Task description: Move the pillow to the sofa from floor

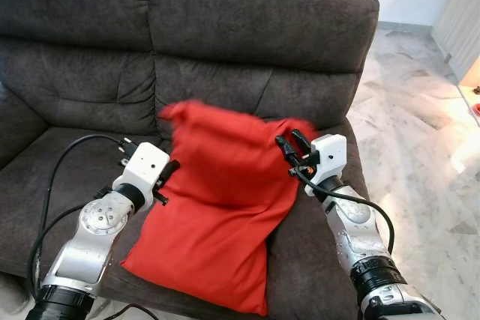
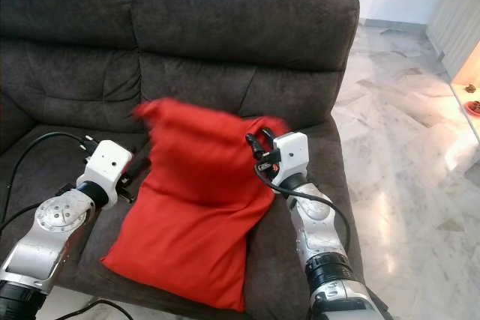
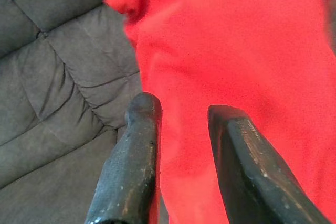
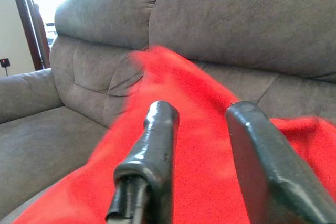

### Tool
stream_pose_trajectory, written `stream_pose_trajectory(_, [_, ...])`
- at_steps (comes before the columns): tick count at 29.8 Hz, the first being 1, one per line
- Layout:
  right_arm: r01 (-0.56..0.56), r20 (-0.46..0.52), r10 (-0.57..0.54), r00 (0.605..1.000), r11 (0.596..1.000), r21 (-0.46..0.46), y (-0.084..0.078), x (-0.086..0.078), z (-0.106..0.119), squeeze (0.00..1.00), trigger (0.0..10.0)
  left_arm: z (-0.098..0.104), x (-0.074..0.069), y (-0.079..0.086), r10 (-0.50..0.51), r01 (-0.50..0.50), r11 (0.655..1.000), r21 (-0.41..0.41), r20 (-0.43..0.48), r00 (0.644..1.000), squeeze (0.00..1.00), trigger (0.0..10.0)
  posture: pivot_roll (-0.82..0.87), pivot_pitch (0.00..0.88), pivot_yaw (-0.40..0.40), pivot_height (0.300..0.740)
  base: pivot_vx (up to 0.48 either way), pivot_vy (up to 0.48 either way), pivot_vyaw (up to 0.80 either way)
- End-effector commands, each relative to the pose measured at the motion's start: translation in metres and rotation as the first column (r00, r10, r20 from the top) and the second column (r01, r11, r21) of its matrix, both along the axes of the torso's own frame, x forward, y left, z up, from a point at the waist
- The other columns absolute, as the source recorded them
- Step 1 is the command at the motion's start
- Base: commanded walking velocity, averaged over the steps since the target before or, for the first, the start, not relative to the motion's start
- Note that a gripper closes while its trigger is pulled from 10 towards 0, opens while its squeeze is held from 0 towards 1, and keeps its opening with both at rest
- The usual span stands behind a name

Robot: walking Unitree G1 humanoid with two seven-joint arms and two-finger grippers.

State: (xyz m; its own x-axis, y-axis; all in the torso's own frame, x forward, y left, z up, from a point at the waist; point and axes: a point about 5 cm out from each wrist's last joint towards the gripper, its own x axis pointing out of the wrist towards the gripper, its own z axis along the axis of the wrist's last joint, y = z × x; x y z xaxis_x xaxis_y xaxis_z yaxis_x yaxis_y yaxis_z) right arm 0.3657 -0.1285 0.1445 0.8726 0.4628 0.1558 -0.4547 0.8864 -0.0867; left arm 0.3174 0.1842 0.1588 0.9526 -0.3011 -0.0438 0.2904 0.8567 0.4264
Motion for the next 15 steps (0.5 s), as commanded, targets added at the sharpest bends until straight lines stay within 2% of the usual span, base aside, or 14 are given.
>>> stream_pose_trajectory(1, [0.003, -0.004, -0.003, 1.000, 1.000, -0.006, 0.000, 0.001, 0.000, 0.64, 10.0, -0.007, -0.002, 0.000, -0.002, 0.002, 1.000, 0.014, -0.024, 1.000, 1.00, 10.0, 0.14, 0.119, 0.012, 0.740, 0.000, 0.000, 0.00])
stream_pose_trajectory(2, [0.027, -0.006, -0.027, 1.000, 1.000, -0.006, -0.003, 0.001, -0.002, 0.00, 10.0, -0.009, -0.002, 0.000, 0.001, -0.001, 1.000, 0.014, -0.029, 1.000, 1.00, 10.0, 0.14, 0.118, 0.012, 0.740, 0.000, 0.000, 0.00])
stream_pose_trajectory(3, [0.052, -0.012, -0.052, 0.999, 0.999, -0.004, -0.006, 0.001, -0.003, 0.00, 10.0, -0.011, -0.002, 0.000, 0.006, -0.005, 1.000, 0.018, -0.033, 0.999, 1.00, 10.0, 0.14, 0.117, 0.012, 0.740, 0.000, 0.000, 0.00])
stream_pose_trajectory(4, [0.112, -0.025, -0.112, 0.993, 0.994, -0.010, -0.014, 0.001, -0.006, 0.00, 10.0, -0.016, -0.002, 0.000, 0.010, -0.009, 1.000, 0.014, -0.048, 0.999, 0.40, 10.0, 0.14, 0.117, 0.014, 0.740, 0.000, 0.000, 0.00])
stream_pose_trajectory(5, [0.186, -0.043, -0.187, 0.981, 0.982, -0.019, -0.025, 0.001, -0.012, 0.00, 10.0, -0.023, -0.002, 0.001, 0.022, -0.022, 1.000, 0.002, -0.068, 0.997, 0.00, 10.0, 0.14, 0.115, 0.014, 0.740, 0.000, 0.000, 0.00])
stream_pose_trajectory(7, [0.347, -0.126, -0.347, 0.929, 0.938, -0.024, -0.049, -0.005, -0.030, 0.00, 10.0, -0.041, -0.003, 0.003, 0.051, -0.055, 0.998, -0.031, -0.125, 0.991, 0.00, 10.0, 0.13, 0.111, 0.019, 0.740, 0.000, 0.000, 0.00])
stream_pose_trajectory(8, [0.397, -0.156, -0.396, 0.905, 0.918, -0.030, -0.057, -0.008, -0.037, 0.00, 10.0, -0.048, -0.004, 0.004, 0.060, -0.068, 0.996, -0.050, -0.145, 0.988, 0.00, 10.0, 0.13, 0.111, 0.019, 0.740, 0.000, 0.000, 0.00])
stream_pose_trajectory(9, [0.397, -0.156, -0.396, 0.905, 0.918, -0.030, -0.057, -0.008, -0.037, 0.00, 10.0, -0.048, -0.004, 0.004, 0.060, -0.068, 0.996, -0.050, -0.145, 0.988, 0.00, 10.0, 0.13, 0.111, 0.019, 0.740, 0.000, 0.000, 0.00])
stream_pose_trajectory(11, [0.552, -0.282, -0.532, 0.799, 0.834, -0.009, -0.082, -0.023, -0.065, 0.00, 10.0, -0.073, -0.006, 0.010, 0.111, -0.135, 0.987, -0.092, -0.227, 0.967, 0.00, 10.0, 0.12, 0.094, 0.028, 0.740, 0.000, 0.000, 0.00])
stream_pose_trajectory(12, [0.633, -0.351, -0.596, 0.723, 0.774, -0.012, -0.095, -0.037, -0.083, 0.00, 10.0, -0.090, -0.008, 0.012, 0.137, -0.167, 0.983, -0.083, -0.281, 0.950, 0.00, 10.0, 0.10, 0.077, 0.034, 0.740, 0.000, 0.000, 0.00])
stream_pose_trajectory(13, [0.725, -0.457, -0.669, 0.587, 0.685, -0.072, -0.113, -0.064, -0.115, 0.00, 10.0, -0.118, -0.016, 0.015, 0.172, -0.209, 0.976, -0.059, -0.376, 0.911, 0.00, 10.0, 0.08, 0.051, 0.045, 0.740, 0.000, 0.000, 0.00])
stream_pose_trajectory(14, [0.725, -0.457, -0.669, 0.587, 0.685, -0.072, -0.113, -0.064, -0.115, 0.00, 10.0, -0.118, -0.016, 0.015, 0.172, -0.209, 0.976, -0.059, -0.376, 0.911, 0.00, 10.0, 0.08, 0.051, 0.045, 0.740, 0.000, 0.000, 0.00])
stream_pose_trajectory(15, [0.751, -0.489, -0.691, 0.533, 0.652, -0.103, -0.120, -0.076, -0.127, 0.00, 10.0, -0.129, -0.020, 0.016, 0.188, -0.231, 0.971, -0.055, -0.415, 0.890, 0.00, 10.0, 0.07, 0.044, 0.048, 0.740, 0.000, 0.000, 0.00])
